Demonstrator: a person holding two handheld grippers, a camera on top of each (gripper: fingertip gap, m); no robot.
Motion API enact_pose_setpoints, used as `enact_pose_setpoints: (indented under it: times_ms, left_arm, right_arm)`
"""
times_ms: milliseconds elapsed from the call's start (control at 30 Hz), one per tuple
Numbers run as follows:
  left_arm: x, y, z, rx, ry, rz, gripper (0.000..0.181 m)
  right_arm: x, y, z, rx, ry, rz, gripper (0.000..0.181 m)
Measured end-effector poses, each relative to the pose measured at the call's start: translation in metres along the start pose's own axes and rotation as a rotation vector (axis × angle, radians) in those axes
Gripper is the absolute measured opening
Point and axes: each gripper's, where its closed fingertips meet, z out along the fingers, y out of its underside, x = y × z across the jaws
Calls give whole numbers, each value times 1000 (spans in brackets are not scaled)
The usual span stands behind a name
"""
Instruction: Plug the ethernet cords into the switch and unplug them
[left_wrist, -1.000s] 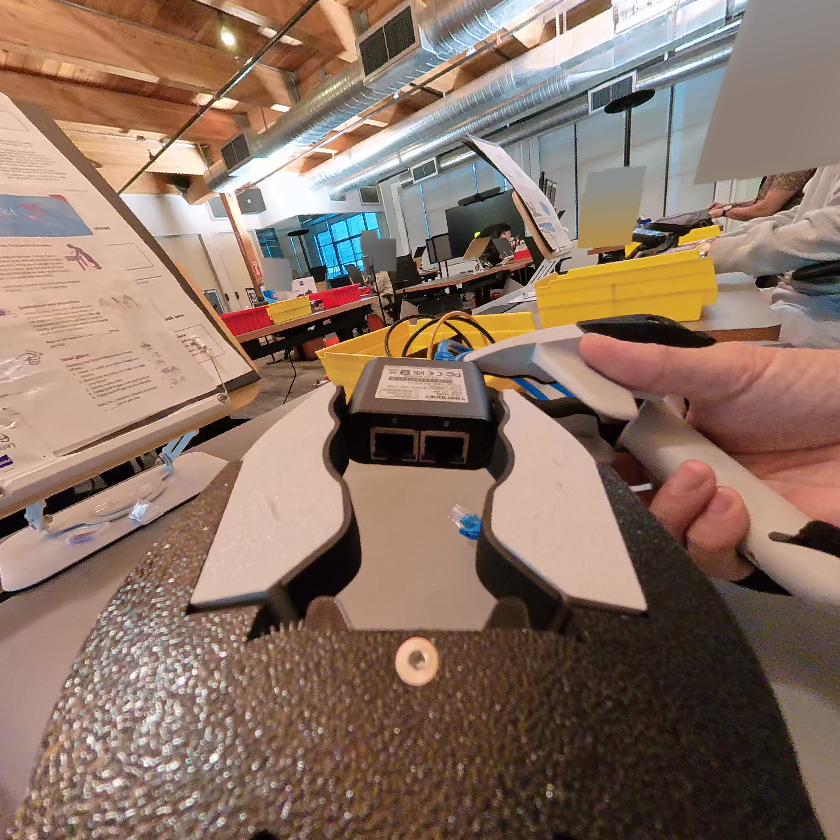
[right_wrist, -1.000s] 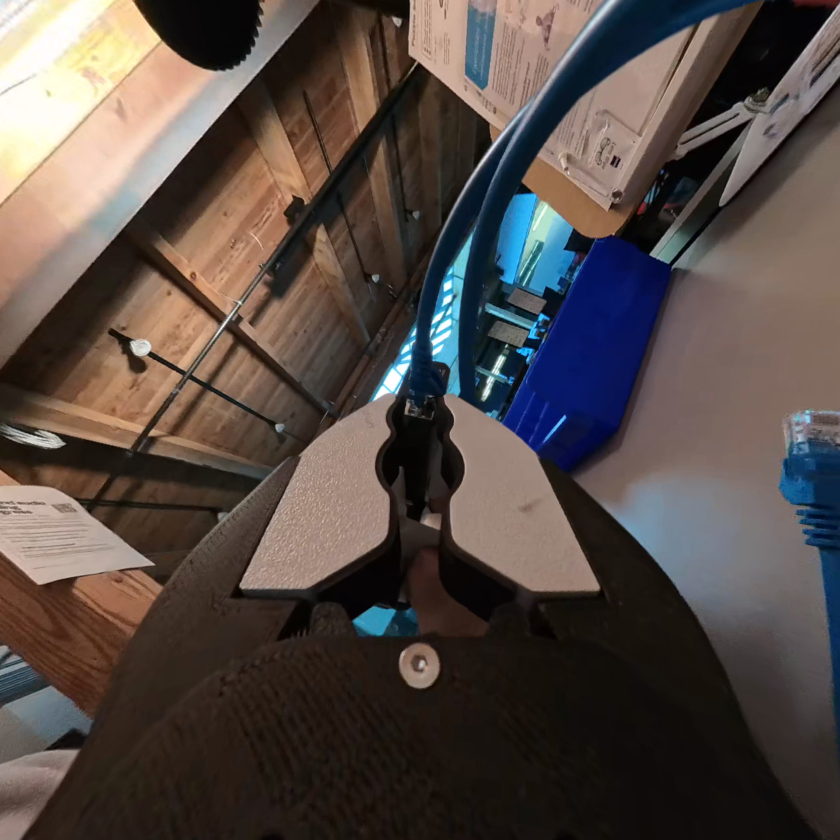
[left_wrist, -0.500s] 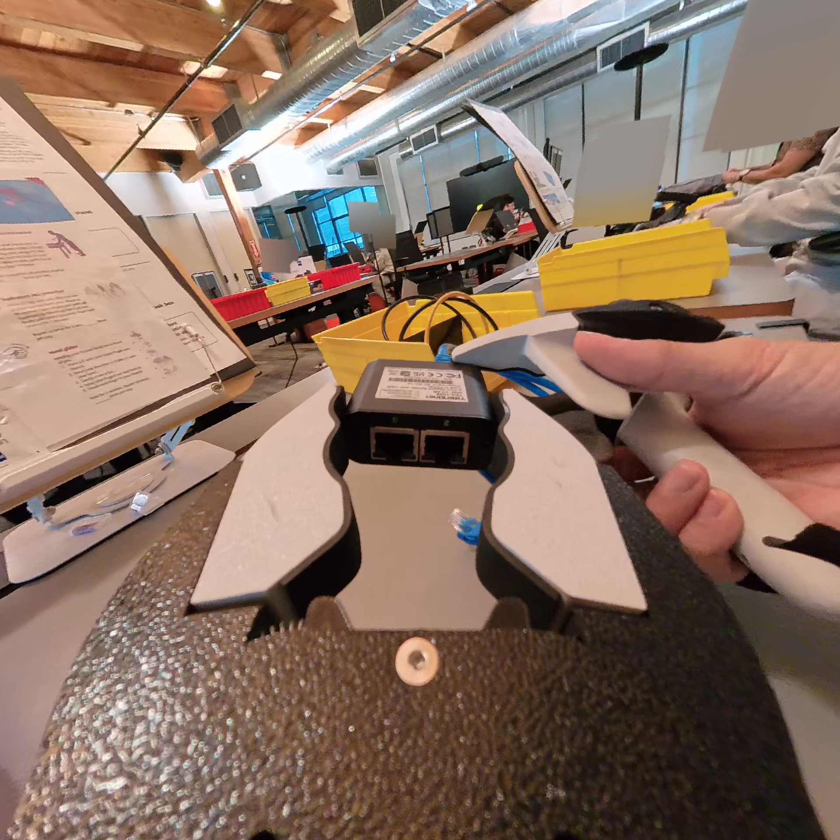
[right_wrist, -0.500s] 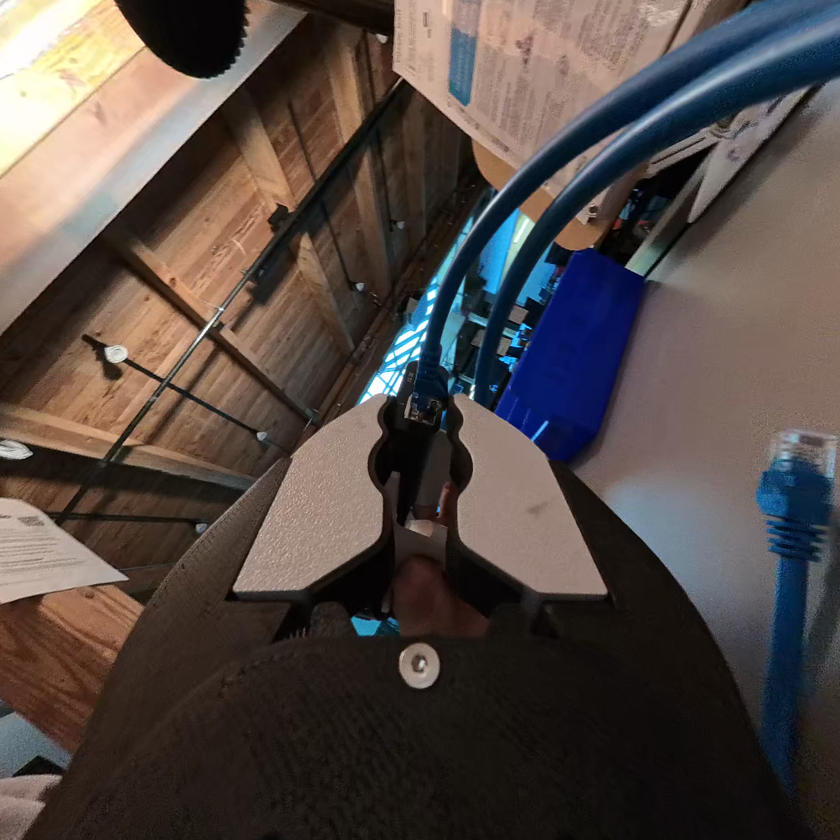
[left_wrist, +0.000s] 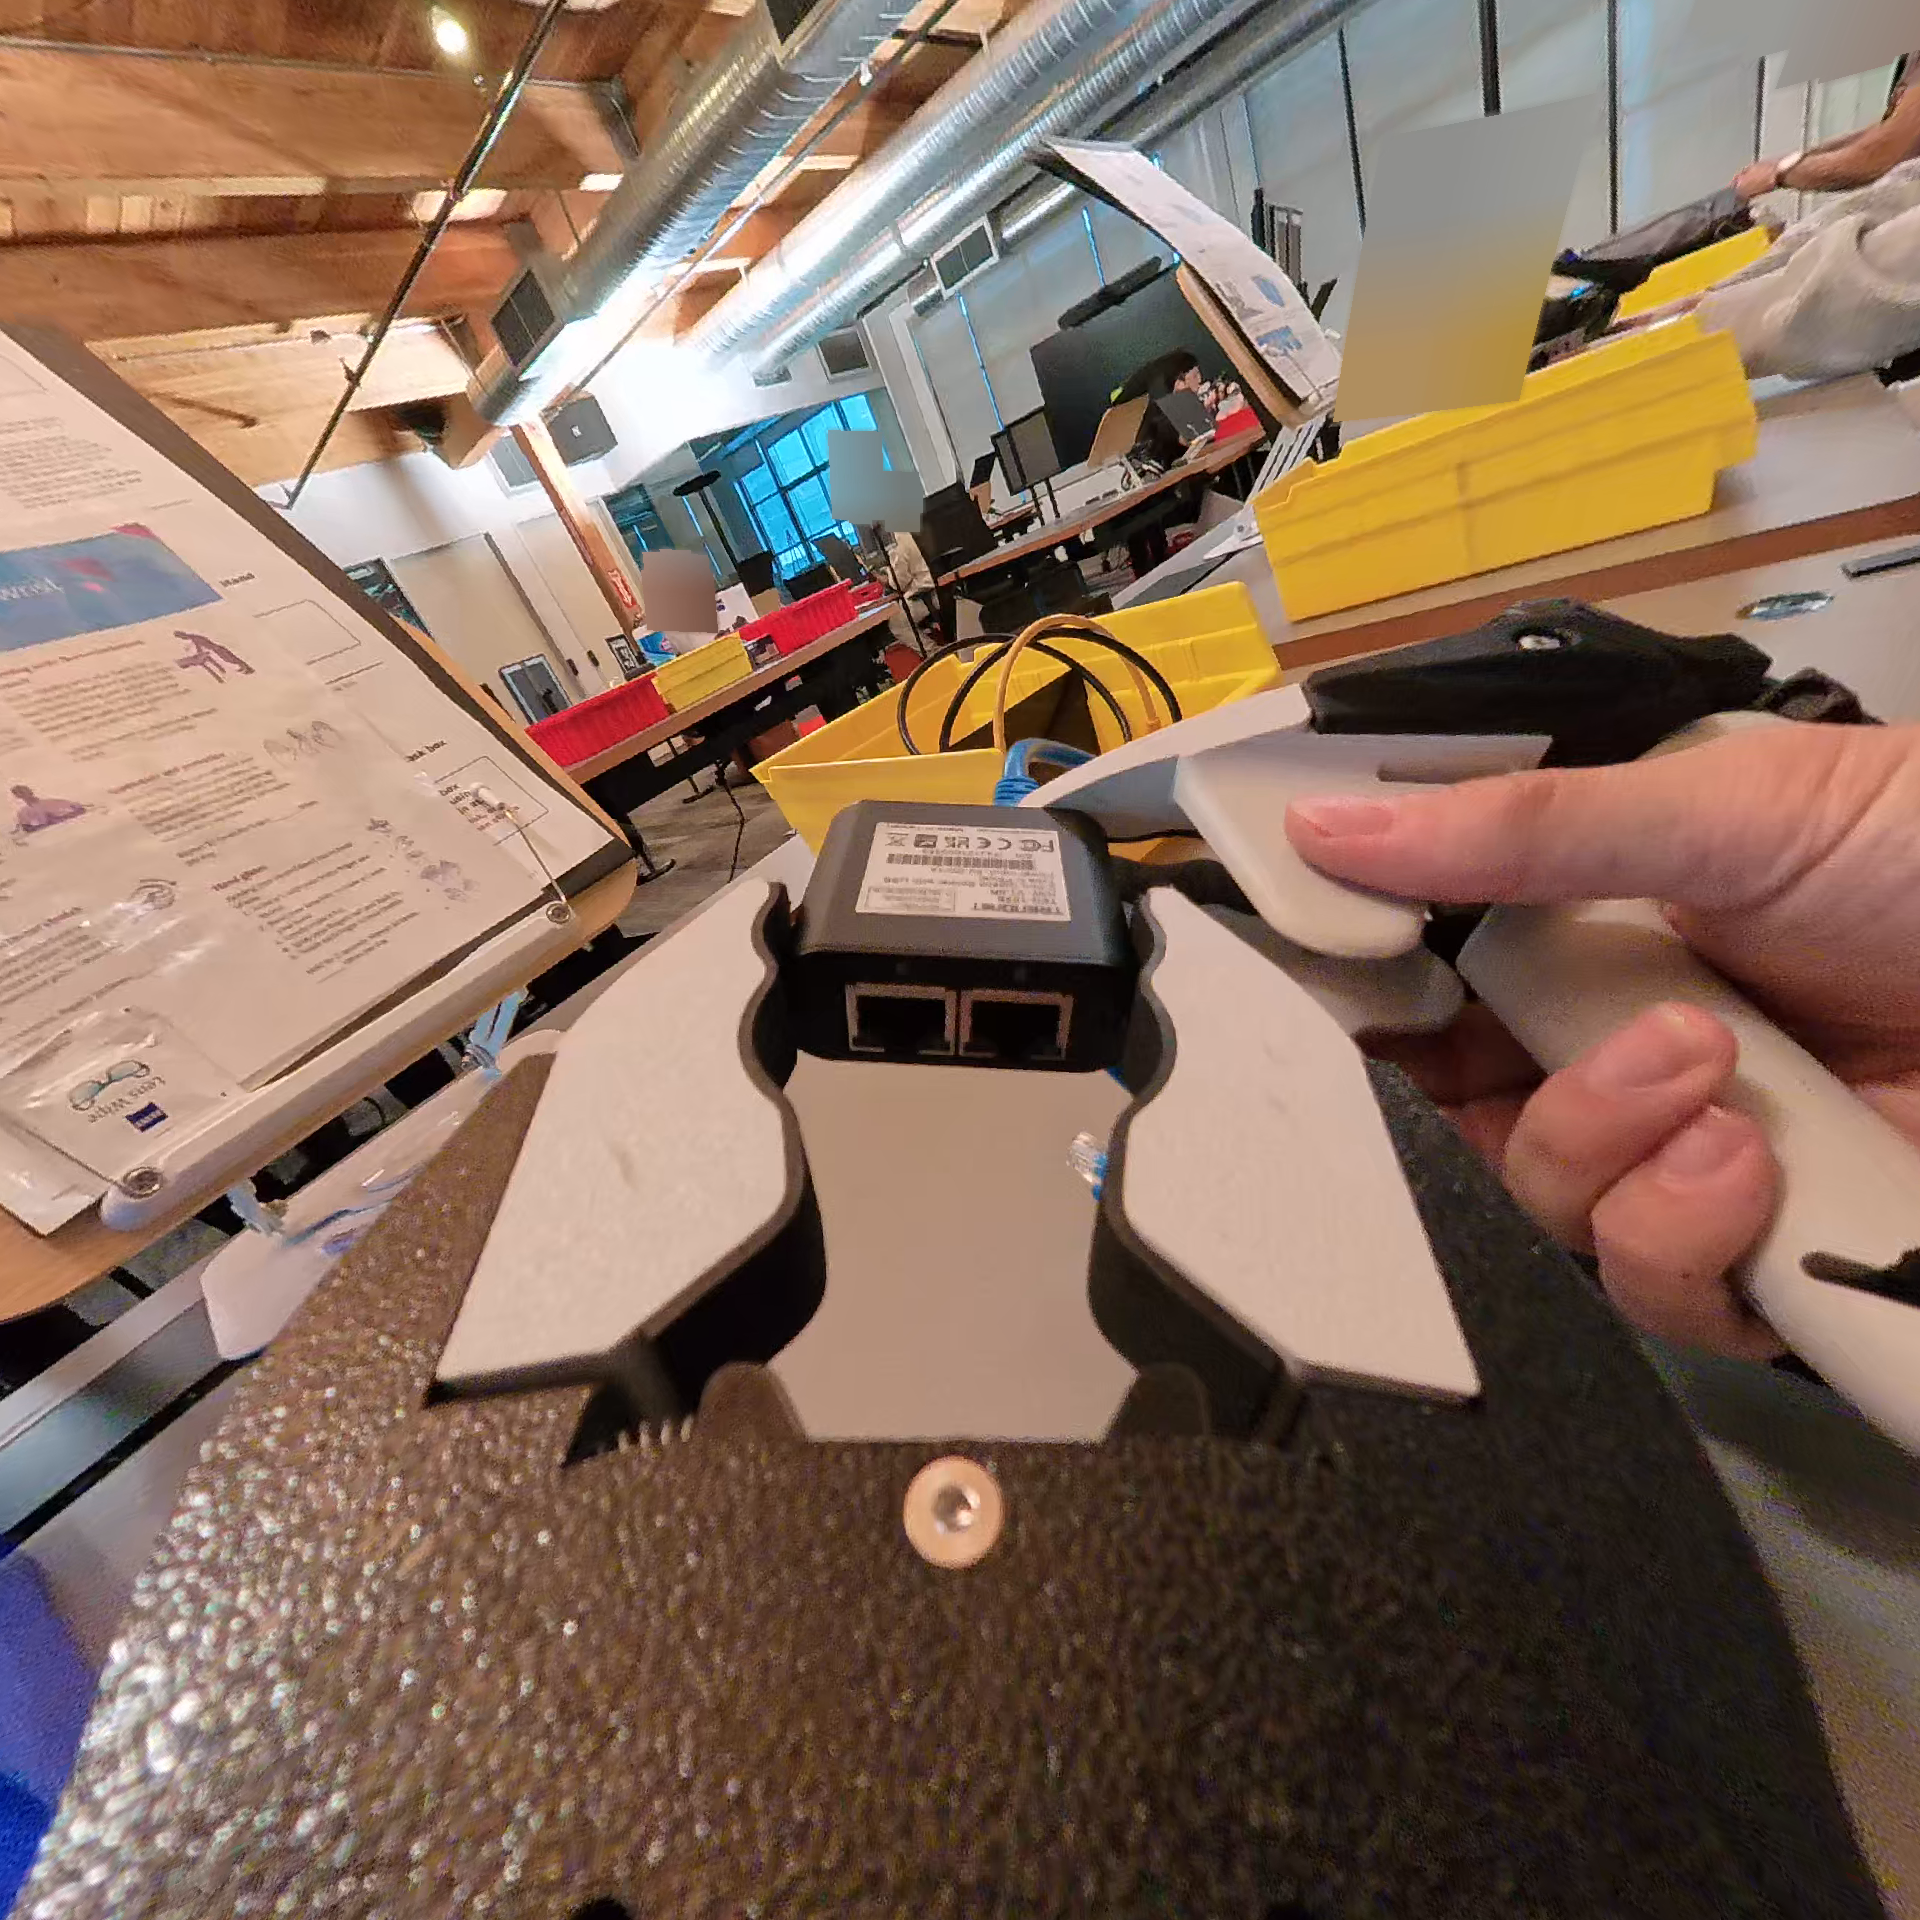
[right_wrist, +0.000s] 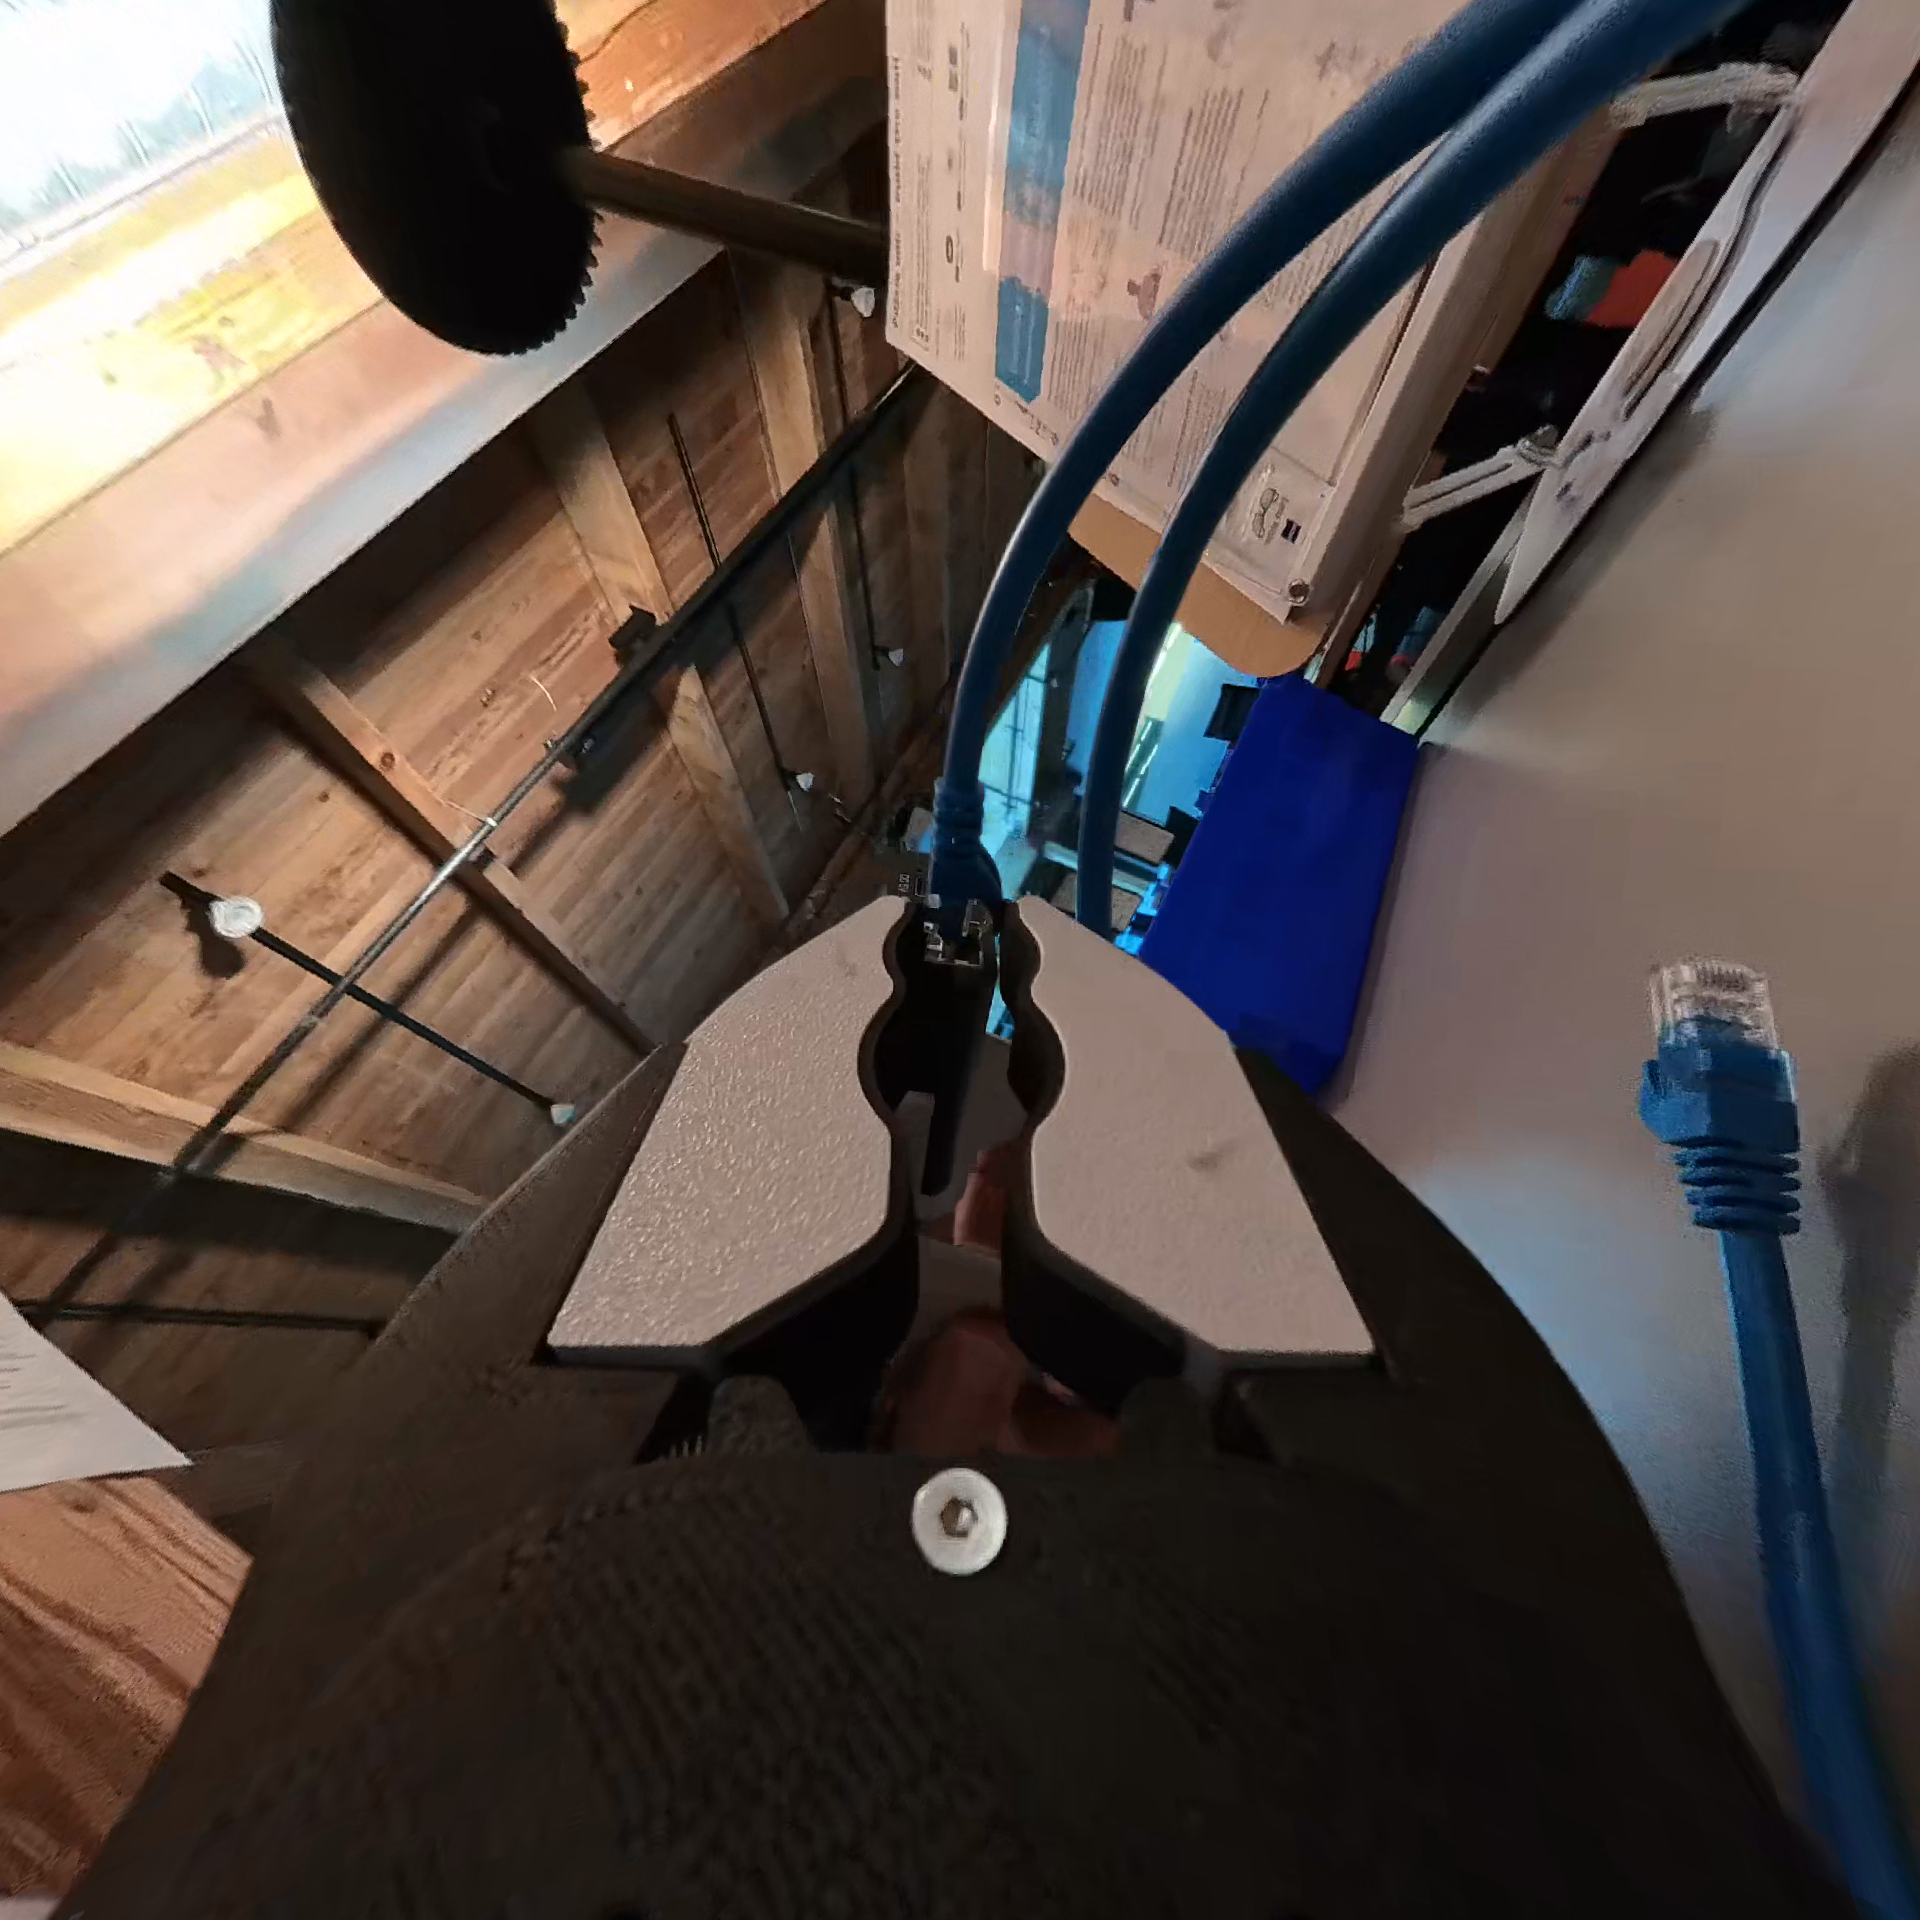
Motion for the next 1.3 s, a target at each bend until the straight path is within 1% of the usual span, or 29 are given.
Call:
enact_pose_setpoints:
  times_ms: [133,333,433,500,567,700,867,933,967,1067,1100,1133,1200,1300]
  left_arm:
    - [-1,-1,1,-16,-12,50,61]
    - [-3,6,1,-73,-47,139,61]
    - [-6,12,-1,-88,-70,161,61]
    - [-9,16,-1,-116,-103,208,61]
    - [-11,14,-1,-124,-156,258,61]
    - [-14,15,-1,-103,-171,198,61]
    - [-17,15,-2,-52,-182,59,61]
    - [-21,19,-3,-105,-234,191,61]
    - [-22,19,-3,-116,-248,215,61]
    - [-20,20,-1,-67,-220,58,61]
    - [-20,22,-2,-63,-226,54,61]
    - [-20,23,-3,-71,-234,87,61]
    - [-19,17,-5,-58,-229,135,61]
    - [-16,14,-5,-37,-214,136,61]
  right_arm:
    - [-2,-1,1,-46,-28,4,13]
    - [1,2,3,-157,-93,-13,12]
    - [3,5,5,-204,-109,-60,12]
    - [4,5,7,-248,-113,-144,11]
    - [-1,4,9,-252,-143,-147,11]
    - [-1,4,13,-269,-160,-146,11]
    - [1,6,19,-282,-153,-152,11]
    - [2,7,21,-286,-154,-154,11]
    - [3,7,22,-279,-161,-128,11]
    - [6,5,22,-286,-150,-148,11]
    - [7,7,23,-301,-144,-153,11]
    - [7,8,23,-311,-139,-159,11]
    - [4,9,21,-329,-157,-159,11]
    - [3,7,19,-288,-145,-151,11]
